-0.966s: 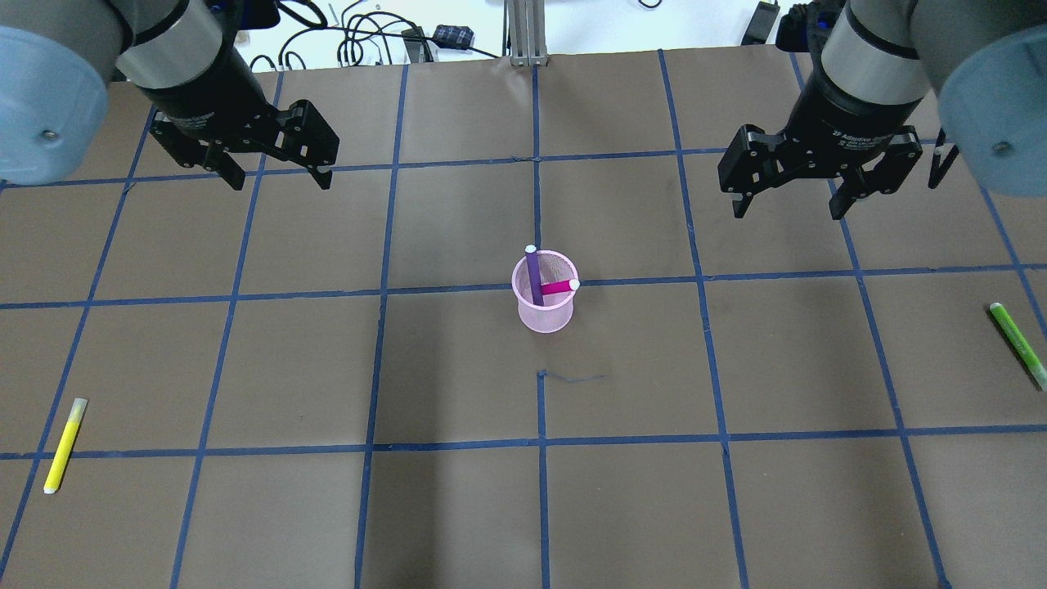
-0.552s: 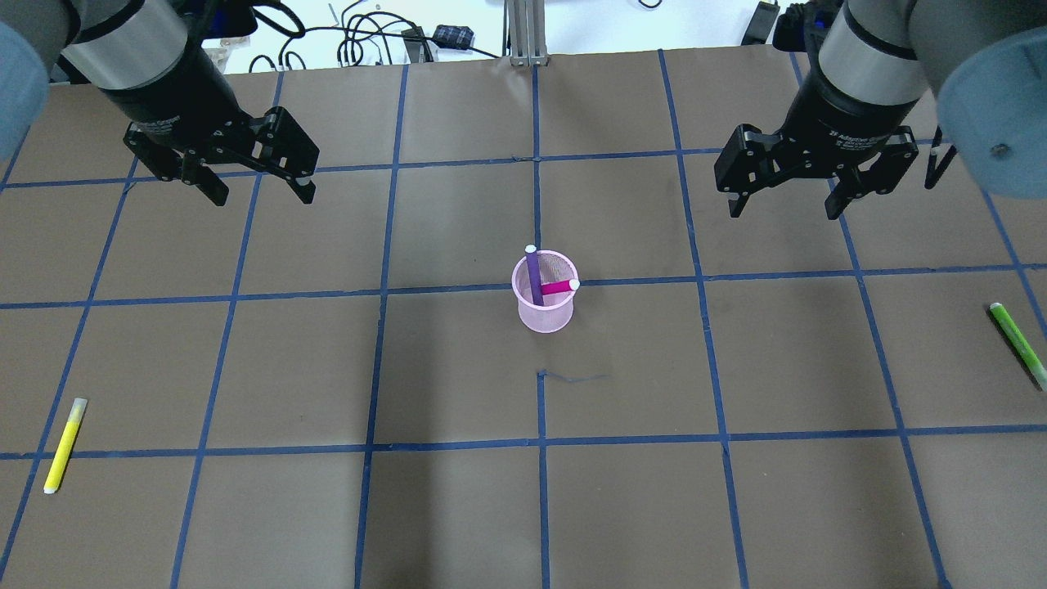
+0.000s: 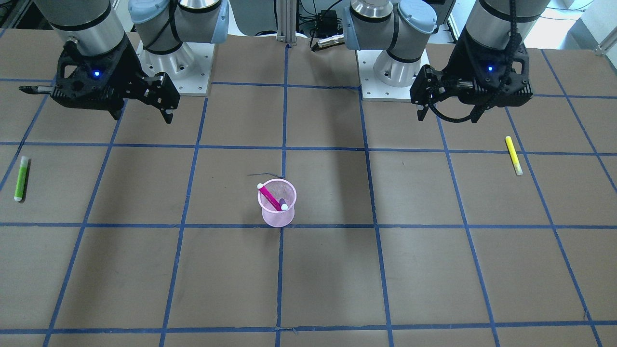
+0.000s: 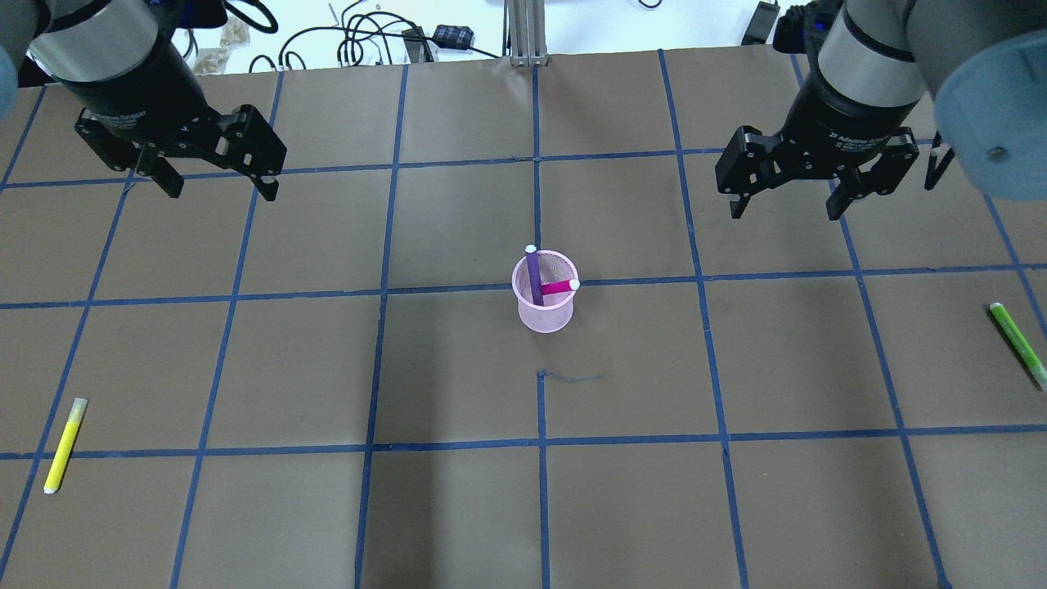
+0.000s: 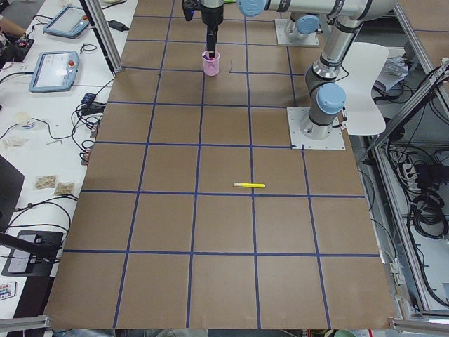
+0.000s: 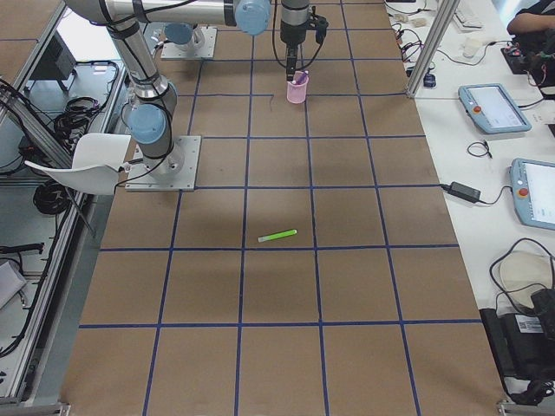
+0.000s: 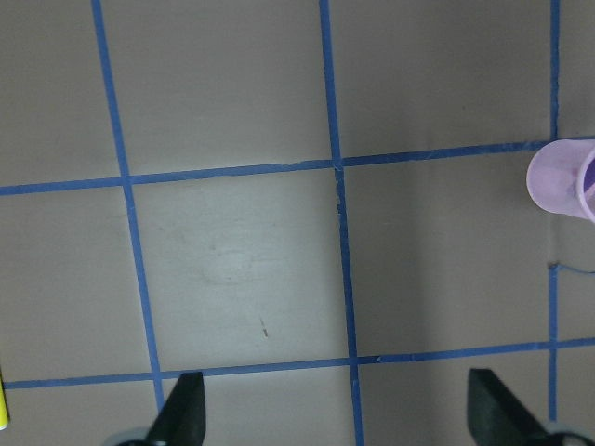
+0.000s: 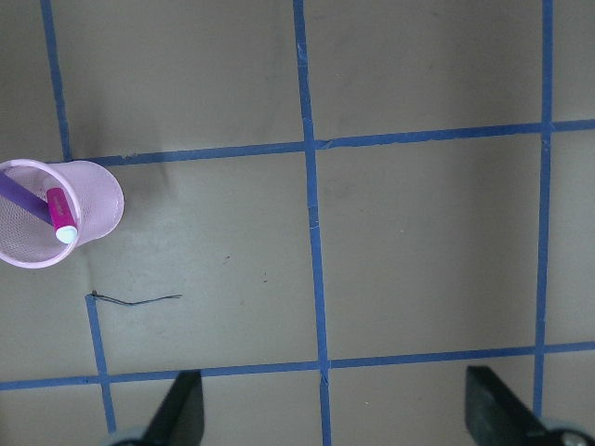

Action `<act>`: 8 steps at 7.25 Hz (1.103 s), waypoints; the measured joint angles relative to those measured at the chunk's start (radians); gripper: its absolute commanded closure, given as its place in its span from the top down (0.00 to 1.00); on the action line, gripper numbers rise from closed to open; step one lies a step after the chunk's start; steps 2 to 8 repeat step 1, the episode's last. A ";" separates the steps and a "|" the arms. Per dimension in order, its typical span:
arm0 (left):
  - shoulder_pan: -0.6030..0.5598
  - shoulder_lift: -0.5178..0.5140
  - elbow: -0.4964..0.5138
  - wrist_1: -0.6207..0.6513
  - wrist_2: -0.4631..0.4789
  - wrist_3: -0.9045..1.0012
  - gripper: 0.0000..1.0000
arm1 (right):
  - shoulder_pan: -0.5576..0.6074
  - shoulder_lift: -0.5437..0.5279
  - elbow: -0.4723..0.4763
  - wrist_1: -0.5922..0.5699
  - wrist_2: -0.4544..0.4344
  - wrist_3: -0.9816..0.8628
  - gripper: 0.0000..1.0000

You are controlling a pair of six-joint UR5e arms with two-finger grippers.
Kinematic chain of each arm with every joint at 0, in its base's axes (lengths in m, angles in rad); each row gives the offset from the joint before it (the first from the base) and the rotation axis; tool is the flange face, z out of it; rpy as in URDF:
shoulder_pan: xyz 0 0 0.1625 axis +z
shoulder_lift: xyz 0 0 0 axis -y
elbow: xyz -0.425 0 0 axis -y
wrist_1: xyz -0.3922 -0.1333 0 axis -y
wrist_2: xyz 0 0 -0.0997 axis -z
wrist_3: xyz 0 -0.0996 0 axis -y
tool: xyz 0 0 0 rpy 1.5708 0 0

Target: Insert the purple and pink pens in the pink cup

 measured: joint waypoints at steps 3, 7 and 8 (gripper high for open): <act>0.000 -0.001 -0.002 0.021 -0.009 -0.034 1.00 | 0.000 0.000 0.000 0.000 0.001 -0.002 1.00; 0.000 -0.001 -0.002 0.021 -0.009 -0.034 1.00 | 0.000 0.000 0.000 0.000 0.001 -0.002 1.00; 0.000 -0.001 -0.002 0.021 -0.009 -0.034 1.00 | 0.000 0.000 0.000 0.000 0.001 -0.002 1.00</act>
